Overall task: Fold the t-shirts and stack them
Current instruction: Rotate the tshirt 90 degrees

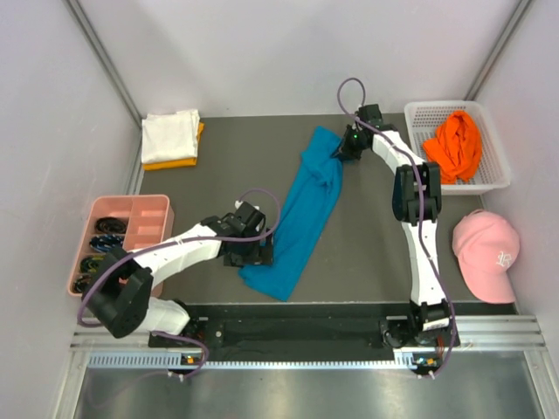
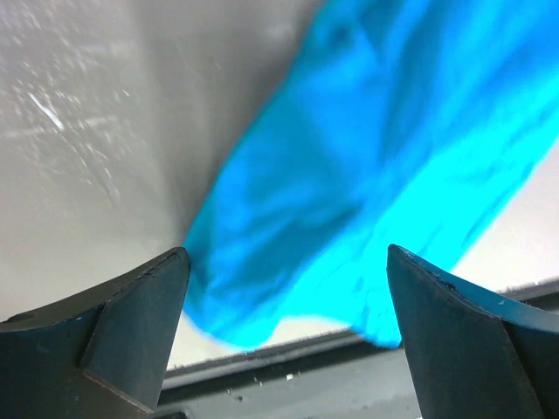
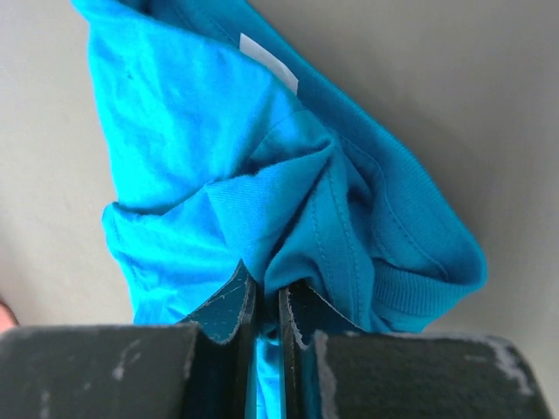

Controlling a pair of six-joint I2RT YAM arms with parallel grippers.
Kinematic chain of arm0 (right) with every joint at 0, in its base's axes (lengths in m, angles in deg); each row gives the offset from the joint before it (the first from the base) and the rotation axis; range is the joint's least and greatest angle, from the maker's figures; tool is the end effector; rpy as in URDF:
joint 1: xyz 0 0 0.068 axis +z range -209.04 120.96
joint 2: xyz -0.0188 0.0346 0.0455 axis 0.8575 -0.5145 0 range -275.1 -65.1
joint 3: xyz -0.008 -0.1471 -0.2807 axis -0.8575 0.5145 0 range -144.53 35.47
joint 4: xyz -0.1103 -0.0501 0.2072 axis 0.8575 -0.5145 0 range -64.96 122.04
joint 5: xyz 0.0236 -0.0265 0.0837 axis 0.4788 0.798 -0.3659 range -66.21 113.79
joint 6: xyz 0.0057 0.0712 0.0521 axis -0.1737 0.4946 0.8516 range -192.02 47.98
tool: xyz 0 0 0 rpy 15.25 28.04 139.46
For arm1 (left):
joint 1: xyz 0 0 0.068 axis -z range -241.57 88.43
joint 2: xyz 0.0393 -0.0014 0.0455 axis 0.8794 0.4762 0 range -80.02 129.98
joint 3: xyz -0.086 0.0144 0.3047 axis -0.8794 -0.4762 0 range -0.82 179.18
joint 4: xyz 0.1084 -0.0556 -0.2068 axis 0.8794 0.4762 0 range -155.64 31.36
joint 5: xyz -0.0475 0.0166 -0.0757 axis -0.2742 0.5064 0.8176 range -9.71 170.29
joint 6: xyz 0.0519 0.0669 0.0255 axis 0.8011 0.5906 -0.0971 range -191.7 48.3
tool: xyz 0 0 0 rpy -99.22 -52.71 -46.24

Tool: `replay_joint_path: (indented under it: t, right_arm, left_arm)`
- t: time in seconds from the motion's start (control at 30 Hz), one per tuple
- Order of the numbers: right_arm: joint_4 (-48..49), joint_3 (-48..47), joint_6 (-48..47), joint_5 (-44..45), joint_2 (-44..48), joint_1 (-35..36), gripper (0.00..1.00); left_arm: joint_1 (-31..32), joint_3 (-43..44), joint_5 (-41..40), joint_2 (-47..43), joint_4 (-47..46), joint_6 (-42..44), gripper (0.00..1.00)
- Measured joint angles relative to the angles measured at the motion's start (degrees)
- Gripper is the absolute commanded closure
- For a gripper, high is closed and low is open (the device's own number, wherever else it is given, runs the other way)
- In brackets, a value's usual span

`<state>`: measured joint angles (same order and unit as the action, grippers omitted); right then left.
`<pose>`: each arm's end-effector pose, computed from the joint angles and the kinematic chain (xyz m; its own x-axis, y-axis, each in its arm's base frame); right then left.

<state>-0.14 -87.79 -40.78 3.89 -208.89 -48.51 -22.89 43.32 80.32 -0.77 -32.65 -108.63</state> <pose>0.5734 0.1338 0.1570 -0.8630 0.3357 -0.3776 0.0854 0.8336 0.5458 0.1837 -0.1469 0.1972 -0.9546 -0.0055 -0.2978 0.0645 0.9723 -0.2245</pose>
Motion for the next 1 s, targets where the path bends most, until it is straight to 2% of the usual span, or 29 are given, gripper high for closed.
replay_joint_path:
  t: [0.1,0.13,0.2,0.23,0.33,0.43,0.73,1.0]
  right_arm:
    - [0.74,-4.44,0.07,-1.2,-2.89,-0.61,1.0]
    - [1.09,-6.01,0.15,-1.64,-3.93,-0.79,0.96]
    - [1.4,-8.26,0.28,-2.27,-5.42,-1.05,0.78]
    - [1.6,-8.66,0.37,-2.51,-5.7,-1.09,0.64]
    - [3.5,-8.66,0.79,-4.07,-5.81,-1.29,0.49]
    - [7.54,-5.09,0.7,-4.83,-4.02,-1.53,0.42]
    - [9.51,7.15,-1.44,-2.38,4.0,-2.25,0.39]
    - [9.14,19.98,-2.75,5.46,12.9,-2.73,0.39]
  left_arm:
    - [0.74,0.0,1.07,-1.57,0.98,-0.17,0.01]
    - [1.01,0.0,1.27,-2.14,1.33,-0.31,0.01]
    - [1.44,0.0,1.64,-3.21,1.97,-0.63,0.01]
    - [1.66,0.0,1.62,-3.82,2.29,-0.74,0.01]
    - [2.03,0.0,1.38,-6.05,3.78,-0.96,0.01]
    - [2.14,0.35,-0.48,-8.37,5.53,-0.94,0.01]
    - [2.21,5.14,-4.63,-9.05,7.63,0.04,0.01]
    - [2.21,9.33,-7.19,-4.96,6.88,2.47,0.01]
